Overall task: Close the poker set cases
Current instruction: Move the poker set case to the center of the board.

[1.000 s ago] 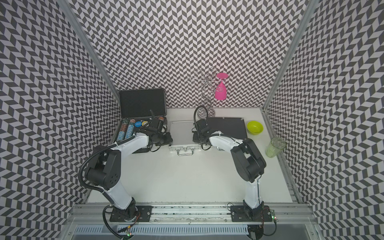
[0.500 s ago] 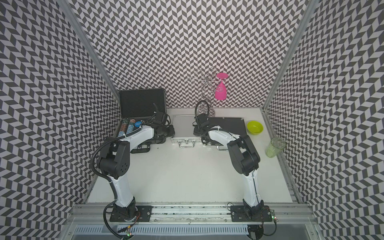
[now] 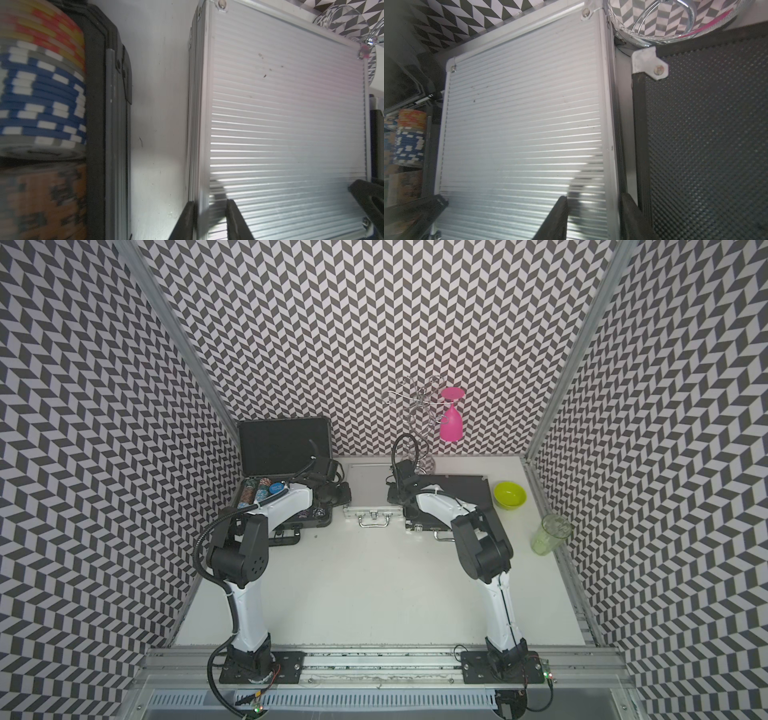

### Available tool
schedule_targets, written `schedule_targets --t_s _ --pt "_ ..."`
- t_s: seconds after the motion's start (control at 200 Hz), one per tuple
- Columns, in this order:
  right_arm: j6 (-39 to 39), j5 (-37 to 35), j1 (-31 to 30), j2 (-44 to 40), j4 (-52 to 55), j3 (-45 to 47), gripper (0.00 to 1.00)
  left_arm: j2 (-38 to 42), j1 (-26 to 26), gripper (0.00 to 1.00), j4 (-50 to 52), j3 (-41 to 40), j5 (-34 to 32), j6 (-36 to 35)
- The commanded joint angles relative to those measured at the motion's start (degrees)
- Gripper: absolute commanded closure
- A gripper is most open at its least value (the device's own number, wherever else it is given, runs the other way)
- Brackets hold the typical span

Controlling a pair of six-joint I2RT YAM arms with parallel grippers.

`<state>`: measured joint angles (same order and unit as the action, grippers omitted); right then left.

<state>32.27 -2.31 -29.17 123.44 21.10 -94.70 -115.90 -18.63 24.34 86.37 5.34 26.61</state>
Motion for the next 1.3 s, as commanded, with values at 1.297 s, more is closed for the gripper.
schedule_targets --t_s 1.297 --pt "-5.5 8.1 -3.4 -15.2 3.2 6.3 0.37 21.4 4.3 0.44 8.7 -11.3 -7.9 -1.4"
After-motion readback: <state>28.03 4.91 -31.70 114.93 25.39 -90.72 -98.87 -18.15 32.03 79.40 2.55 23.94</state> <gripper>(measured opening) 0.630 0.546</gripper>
